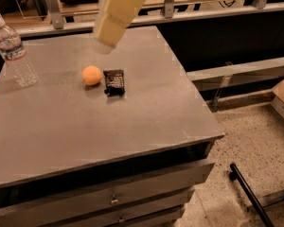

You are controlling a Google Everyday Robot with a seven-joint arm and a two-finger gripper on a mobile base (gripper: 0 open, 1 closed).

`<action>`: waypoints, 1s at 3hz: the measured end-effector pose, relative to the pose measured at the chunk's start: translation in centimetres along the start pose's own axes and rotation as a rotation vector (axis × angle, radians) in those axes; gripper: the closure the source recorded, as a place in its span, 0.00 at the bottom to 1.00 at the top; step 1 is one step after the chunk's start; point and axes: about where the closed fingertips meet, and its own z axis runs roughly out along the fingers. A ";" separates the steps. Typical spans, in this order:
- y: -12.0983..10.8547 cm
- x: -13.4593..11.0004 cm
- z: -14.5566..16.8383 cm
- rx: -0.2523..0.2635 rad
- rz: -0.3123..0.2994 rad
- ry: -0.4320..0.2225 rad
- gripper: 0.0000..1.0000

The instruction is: Pick water bottle

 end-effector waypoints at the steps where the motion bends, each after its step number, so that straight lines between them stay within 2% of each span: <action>1: -1.8 0.9 7.6 -0.025 0.064 -0.064 0.00; 2: -4.2 1.2 14.5 -0.029 0.118 -0.130 0.00; 3: -6.1 0.8 19.5 -0.033 0.156 -0.195 0.00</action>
Offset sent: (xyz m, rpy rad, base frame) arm 0.1309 0.1387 -0.1431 0.2340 0.1617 -0.0366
